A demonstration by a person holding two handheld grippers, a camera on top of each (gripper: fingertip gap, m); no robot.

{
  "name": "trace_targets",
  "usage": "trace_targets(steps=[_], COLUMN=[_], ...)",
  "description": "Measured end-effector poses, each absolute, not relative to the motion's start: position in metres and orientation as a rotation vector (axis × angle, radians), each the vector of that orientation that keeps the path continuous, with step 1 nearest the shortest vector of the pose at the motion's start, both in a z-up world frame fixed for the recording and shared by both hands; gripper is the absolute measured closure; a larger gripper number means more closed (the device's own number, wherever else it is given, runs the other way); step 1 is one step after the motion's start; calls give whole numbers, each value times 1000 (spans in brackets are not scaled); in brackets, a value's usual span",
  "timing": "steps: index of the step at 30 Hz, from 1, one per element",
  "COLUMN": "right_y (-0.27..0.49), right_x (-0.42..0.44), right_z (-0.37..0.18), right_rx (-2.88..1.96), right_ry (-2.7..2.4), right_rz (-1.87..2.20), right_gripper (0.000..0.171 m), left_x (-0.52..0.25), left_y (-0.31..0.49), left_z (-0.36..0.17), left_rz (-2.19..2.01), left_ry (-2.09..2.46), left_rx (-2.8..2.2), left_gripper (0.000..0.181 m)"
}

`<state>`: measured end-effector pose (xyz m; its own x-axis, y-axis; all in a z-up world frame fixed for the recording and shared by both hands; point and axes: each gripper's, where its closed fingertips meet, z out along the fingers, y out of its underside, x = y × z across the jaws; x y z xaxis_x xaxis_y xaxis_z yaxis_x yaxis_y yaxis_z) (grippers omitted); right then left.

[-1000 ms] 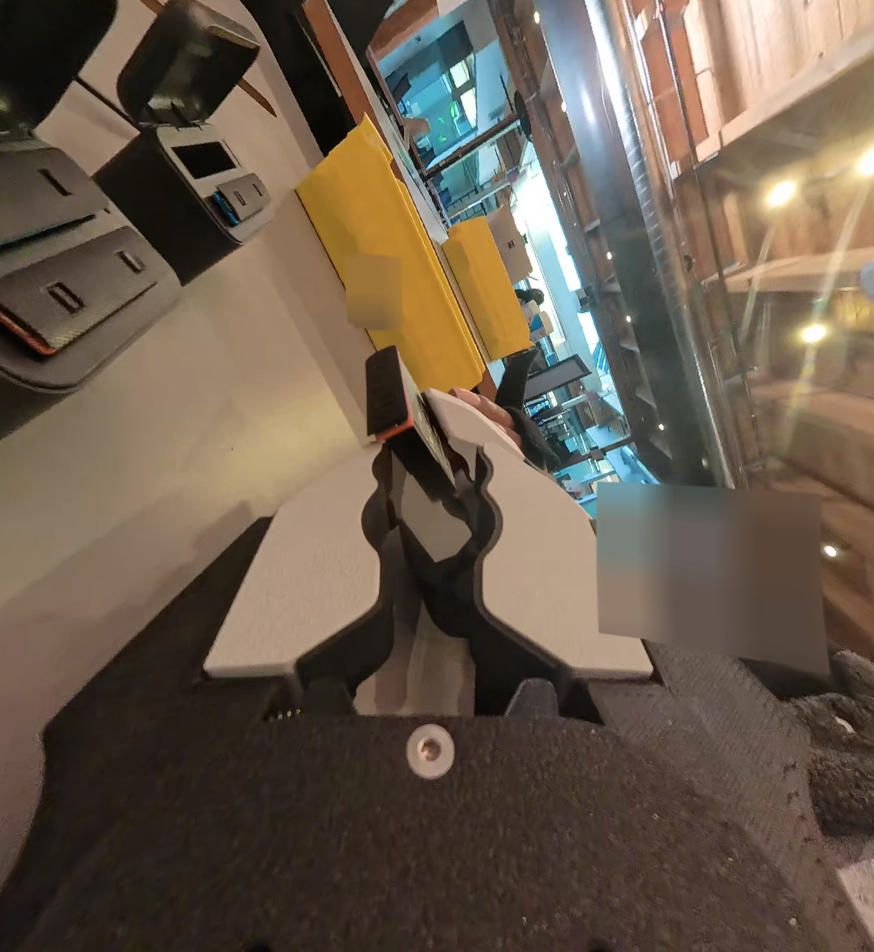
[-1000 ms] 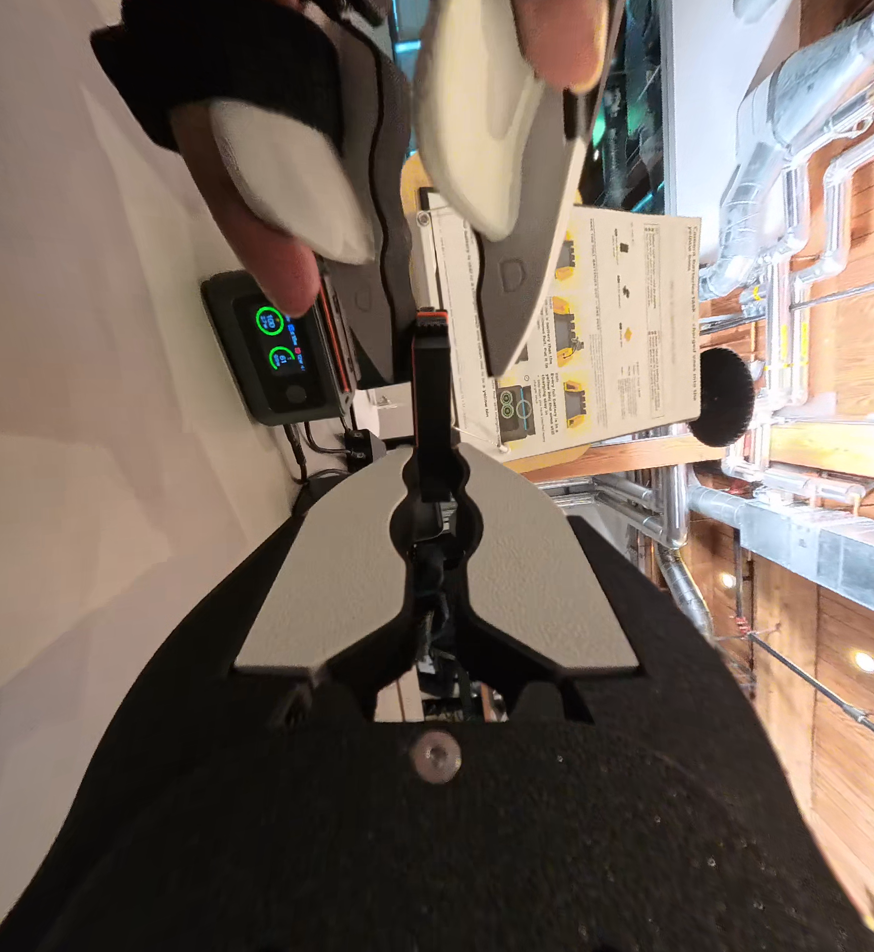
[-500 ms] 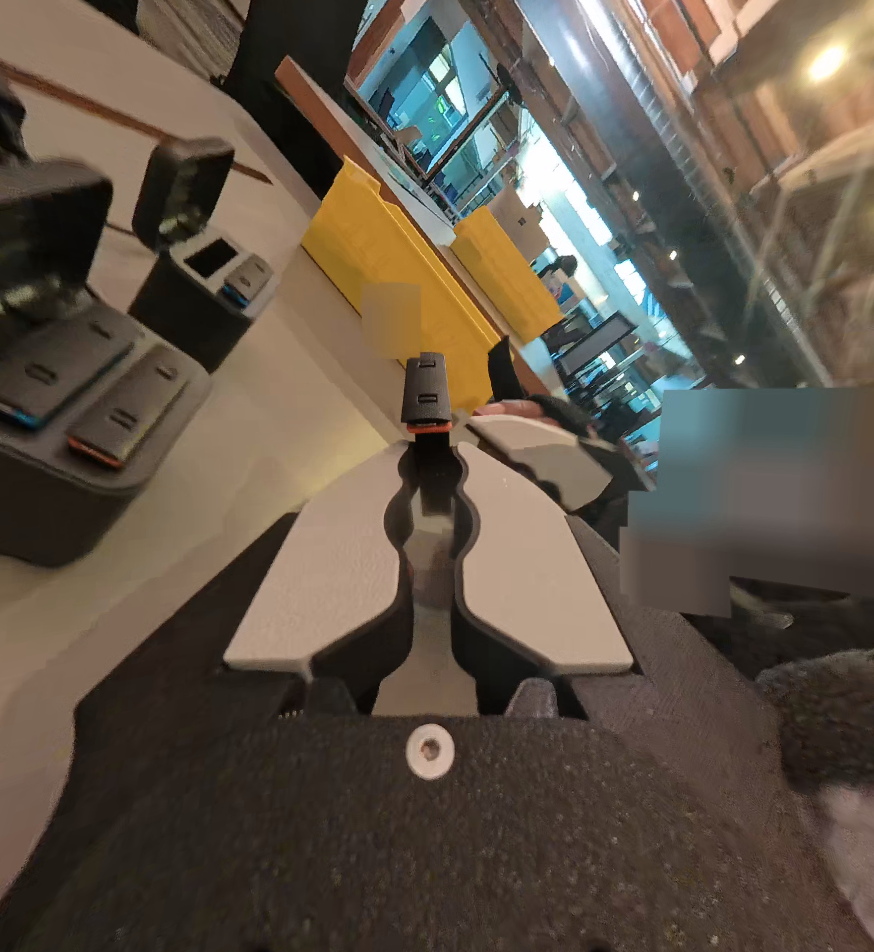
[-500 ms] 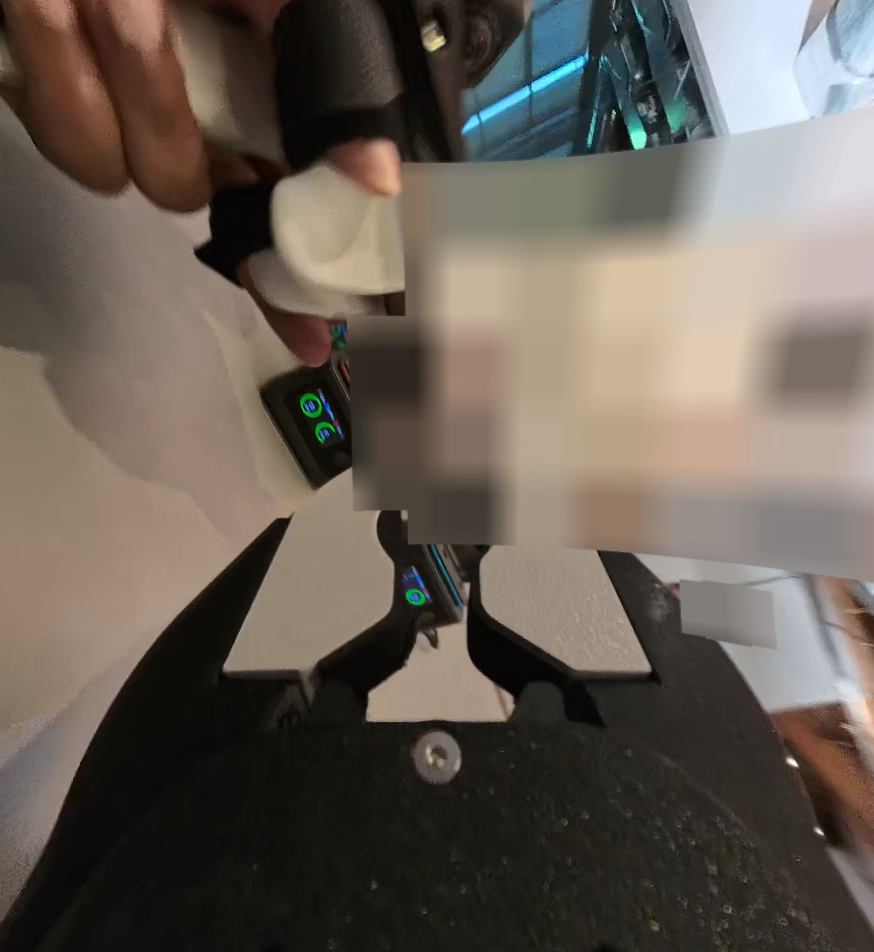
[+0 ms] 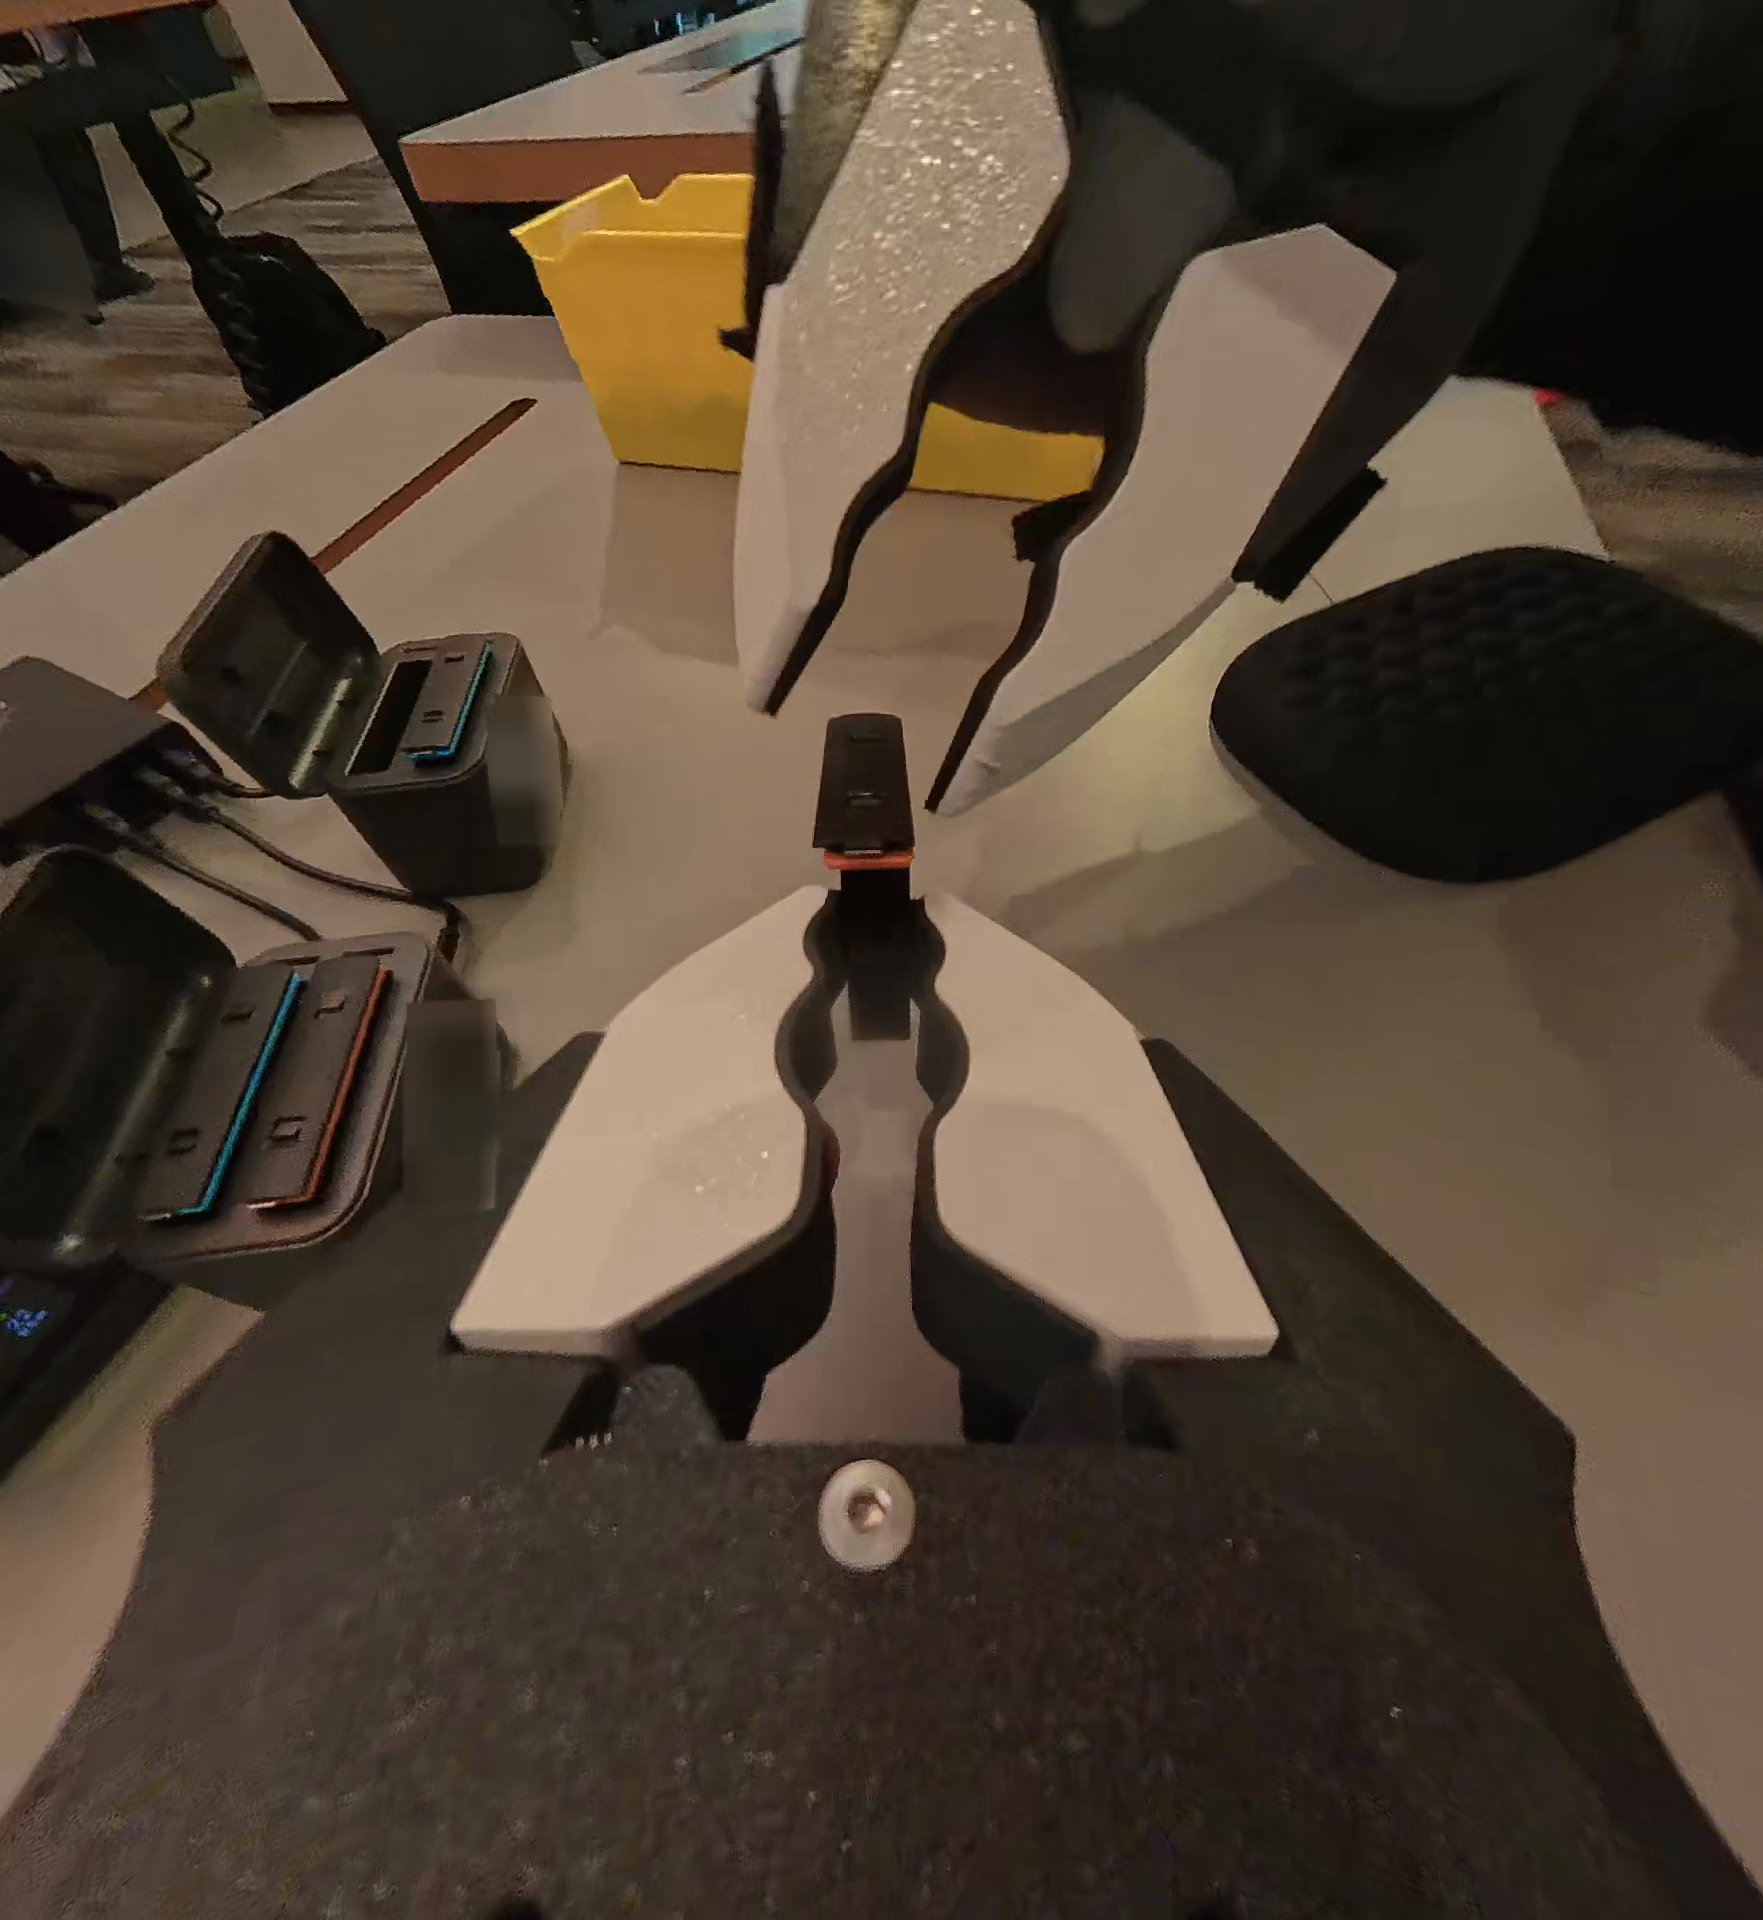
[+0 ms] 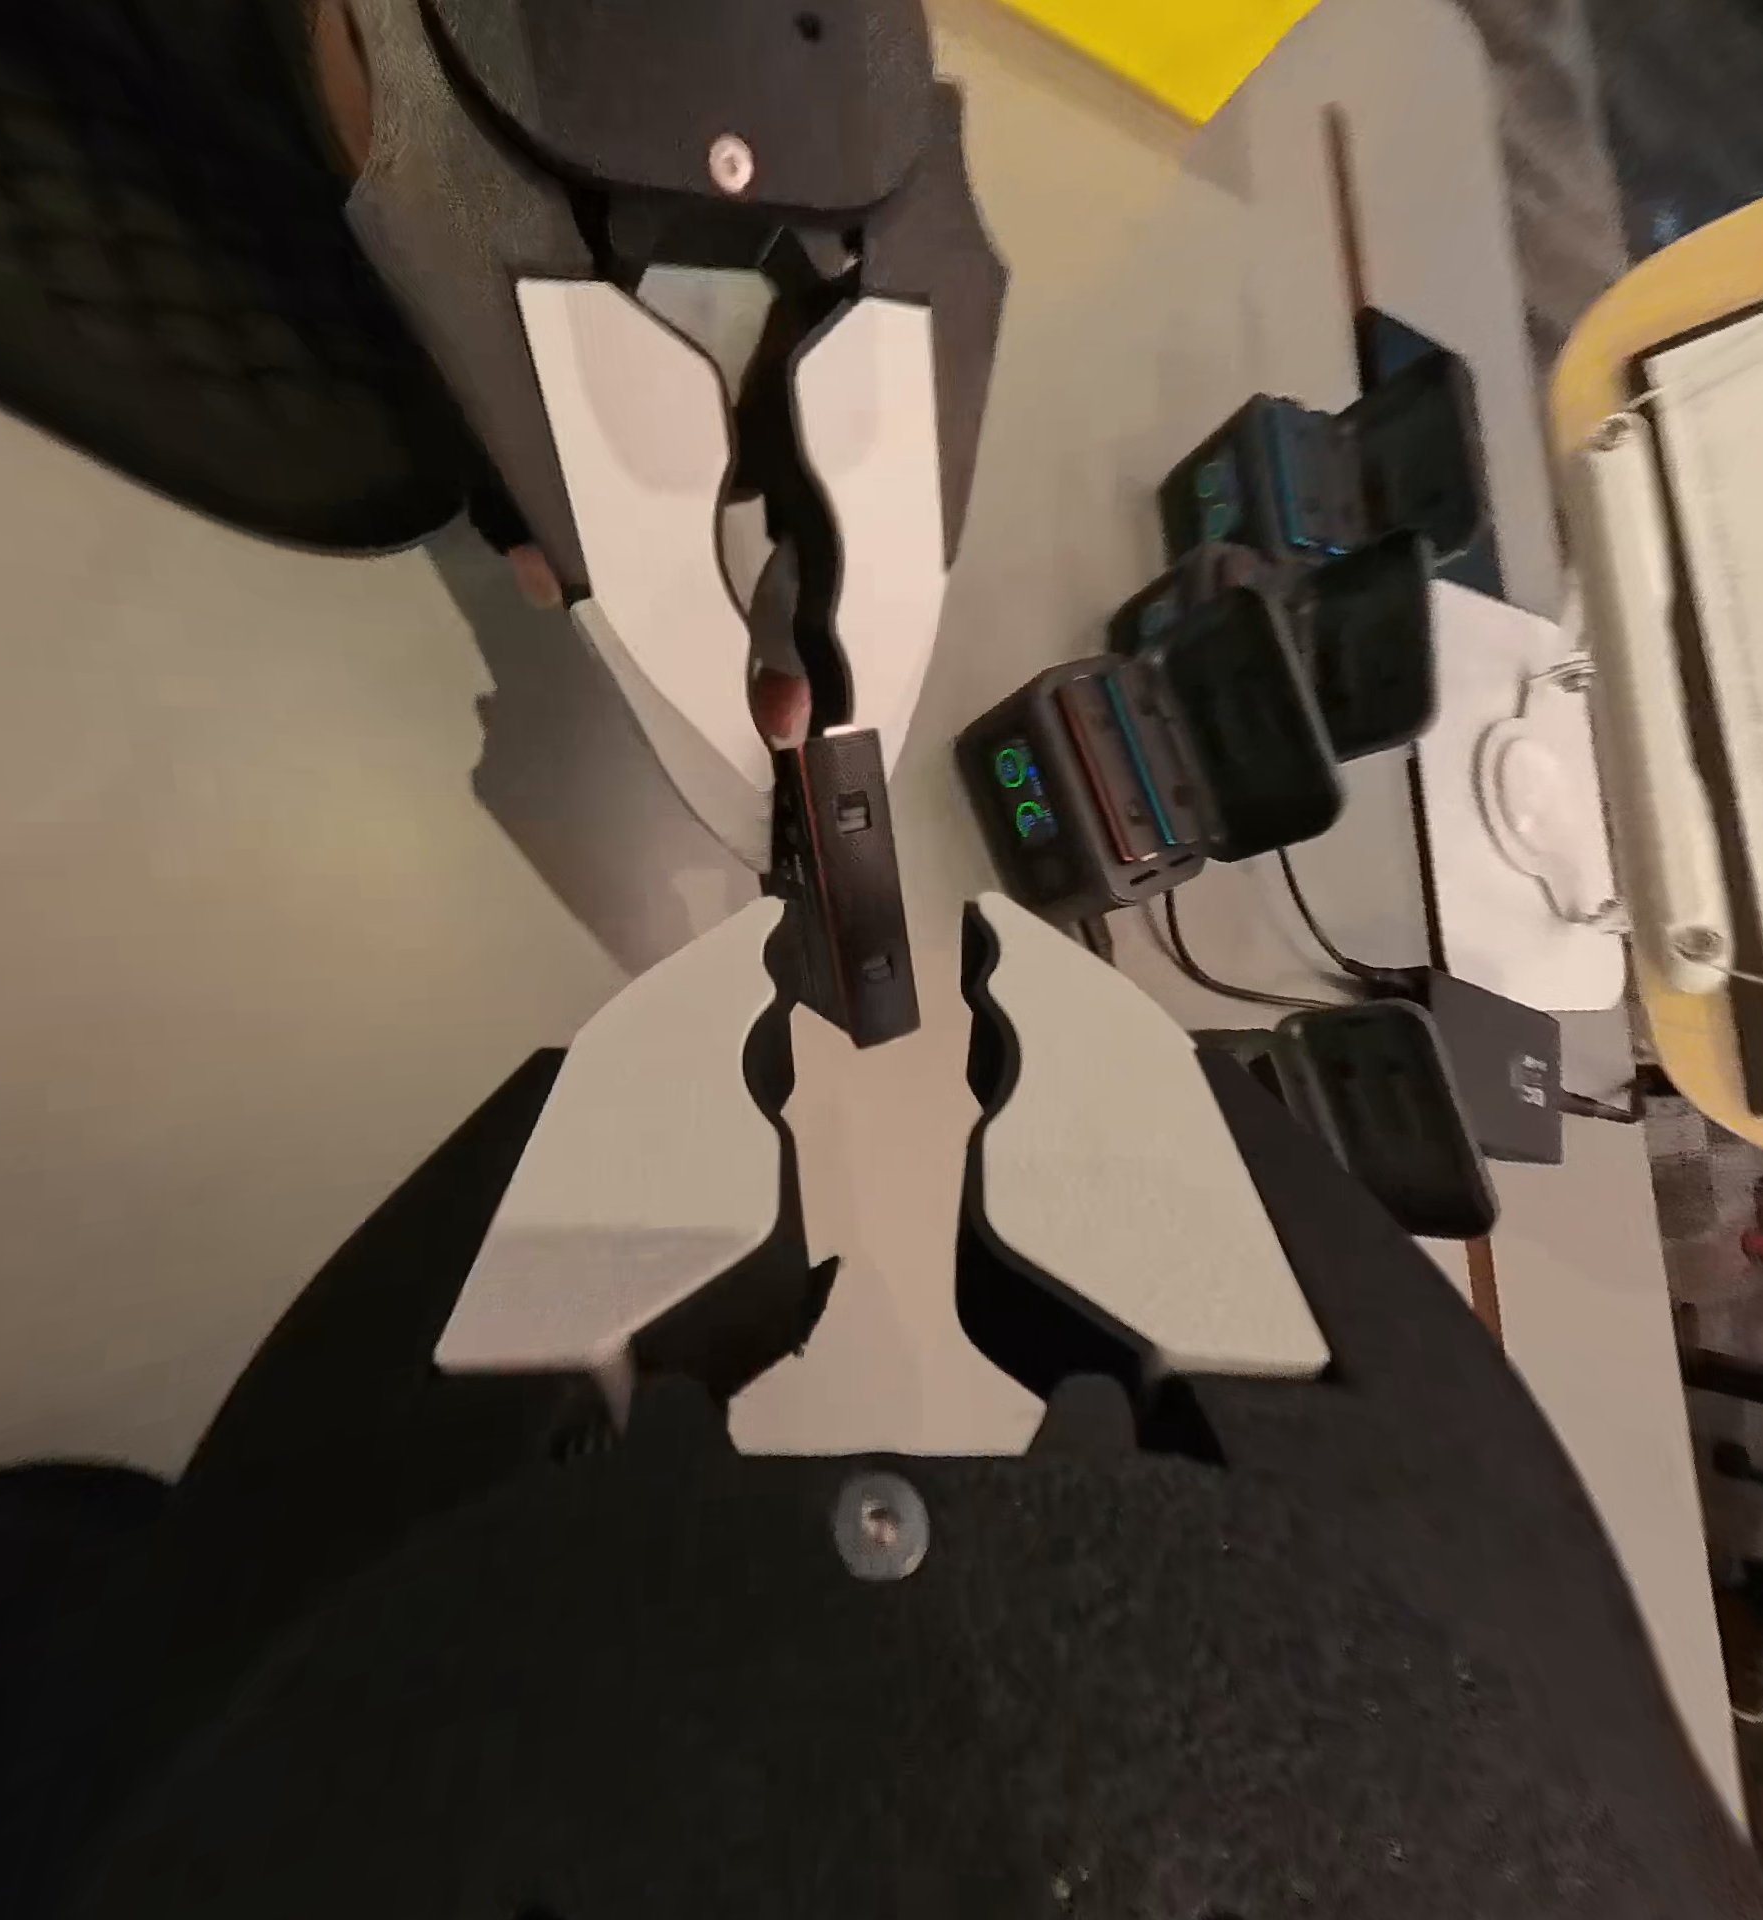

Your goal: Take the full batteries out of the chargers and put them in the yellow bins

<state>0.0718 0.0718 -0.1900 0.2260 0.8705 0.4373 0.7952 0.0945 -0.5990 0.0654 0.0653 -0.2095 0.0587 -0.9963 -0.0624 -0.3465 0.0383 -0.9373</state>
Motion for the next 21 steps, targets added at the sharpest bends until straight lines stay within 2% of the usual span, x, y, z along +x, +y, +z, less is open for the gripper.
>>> trace_targets(steps=[4,15,18,21], right_y=[65,59,61,69], right_x=[71,74,81,97], right_z=[-204,-211,-210,-204], right_rx=[-1711,-1721,-1742,-1775], right_ry=[-1718,-1784,-1798,-1789], right_rz=[54,24,11,-7], right_gripper=[155,157,157,157], left_x=[67,69,68,66], left_y=[61,56,61,68], left_z=[-215,-215,-211,-204], left_rz=[-840,-795,-821,-872], left_ry=[1497,1510,1455,1375], left_rx=[-1404,-1337,-1361,-1385], left_gripper=[170,170,151,145])
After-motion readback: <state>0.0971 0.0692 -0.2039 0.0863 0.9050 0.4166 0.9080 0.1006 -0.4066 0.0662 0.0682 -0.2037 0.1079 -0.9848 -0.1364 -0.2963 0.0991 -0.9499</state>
